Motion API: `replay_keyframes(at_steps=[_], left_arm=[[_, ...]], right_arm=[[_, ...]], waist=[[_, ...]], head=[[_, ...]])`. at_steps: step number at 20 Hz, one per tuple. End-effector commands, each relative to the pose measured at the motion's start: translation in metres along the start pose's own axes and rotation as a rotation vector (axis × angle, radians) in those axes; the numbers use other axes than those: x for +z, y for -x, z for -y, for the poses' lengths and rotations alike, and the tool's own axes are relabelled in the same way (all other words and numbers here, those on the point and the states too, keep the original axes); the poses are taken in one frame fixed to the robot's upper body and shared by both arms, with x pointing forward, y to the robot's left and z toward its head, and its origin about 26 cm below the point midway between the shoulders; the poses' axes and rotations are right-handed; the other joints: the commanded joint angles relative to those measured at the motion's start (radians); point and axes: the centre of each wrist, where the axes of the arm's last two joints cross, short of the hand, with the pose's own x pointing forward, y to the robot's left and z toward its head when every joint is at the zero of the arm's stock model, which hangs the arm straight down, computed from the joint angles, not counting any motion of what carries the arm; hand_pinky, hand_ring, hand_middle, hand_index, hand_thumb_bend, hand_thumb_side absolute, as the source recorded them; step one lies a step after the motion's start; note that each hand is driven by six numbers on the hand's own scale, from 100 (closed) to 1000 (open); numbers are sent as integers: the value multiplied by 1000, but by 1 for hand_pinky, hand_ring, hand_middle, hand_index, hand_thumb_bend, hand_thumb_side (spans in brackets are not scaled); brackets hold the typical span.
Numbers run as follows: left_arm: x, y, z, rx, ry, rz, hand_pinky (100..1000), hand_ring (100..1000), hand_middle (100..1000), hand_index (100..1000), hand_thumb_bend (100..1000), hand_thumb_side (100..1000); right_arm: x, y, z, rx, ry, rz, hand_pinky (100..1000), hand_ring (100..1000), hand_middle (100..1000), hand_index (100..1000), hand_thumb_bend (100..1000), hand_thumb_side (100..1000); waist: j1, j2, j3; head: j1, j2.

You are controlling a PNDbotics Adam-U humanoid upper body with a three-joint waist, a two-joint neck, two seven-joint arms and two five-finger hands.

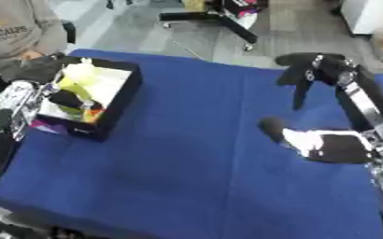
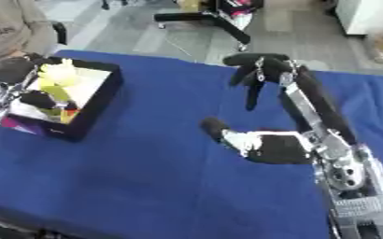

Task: Pick up the objects with one hand, pass them to the other hand, and then place them into the box on the other side of the table.

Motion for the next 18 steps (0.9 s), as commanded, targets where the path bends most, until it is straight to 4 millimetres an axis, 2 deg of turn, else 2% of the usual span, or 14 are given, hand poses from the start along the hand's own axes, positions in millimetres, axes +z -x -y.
replay_keyframes(at_steps=[1,3,5,6,8,9,10,11,12,16,18], left_arm=[[1,12,-32,-36,-78,-9,857,843,877,933,944,812],[4,12,-41,-29,-121,0,850,835,869,932,932,762],[9,13,-52,0,-189,10,820,804,843,925,876,640],[11,13,-57,20,-226,13,786,770,816,917,761,500],[16,12,-69,85,-313,17,730,720,774,902,418,360],[18,10,-74,121,-355,24,713,706,760,896,281,341],[20,8,-79,156,-397,36,693,688,744,888,116,362],[22,3,-83,196,-440,58,686,682,737,882,100,373],[24,-3,-86,231,-479,85,678,676,730,875,100,433],[35,-32,-100,350,-633,227,675,680,731,869,100,412],[40,-47,-111,403,-714,306,690,696,740,869,100,348]], right_arm=[[-2,-2,3,6,0,14,654,366,552,798,528,538],[-2,-1,3,7,1,11,654,366,551,798,527,539],[-2,-1,3,7,2,9,655,366,552,796,522,540],[-1,-1,3,7,2,9,655,367,553,794,513,535],[-1,0,4,12,6,8,658,371,557,791,511,527],[0,1,5,16,12,5,658,372,558,790,504,522],[0,1,6,20,20,2,658,374,557,787,496,502],[2,2,8,24,34,-4,657,377,556,784,489,488],[3,3,10,29,50,-11,657,384,559,782,473,482],[17,9,19,58,145,-64,659,404,560,768,358,515],[25,12,23,54,200,-92,660,403,557,760,323,520]], waist=[[5,-19,3],[5,-19,3],[4,-19,5],[3,-19,5],[0,-19,8],[-1,-19,9],[-2,-20,11],[-4,-20,12],[-5,-21,14],[-16,-26,15],[-22,-31,11]], head=[[-7,-7],[-16,-9],[-32,-12],[-42,-12],[-70,-10],[-83,-9],[-92,-7],[-104,-1],[-117,6],[-173,34],[-180,47]])
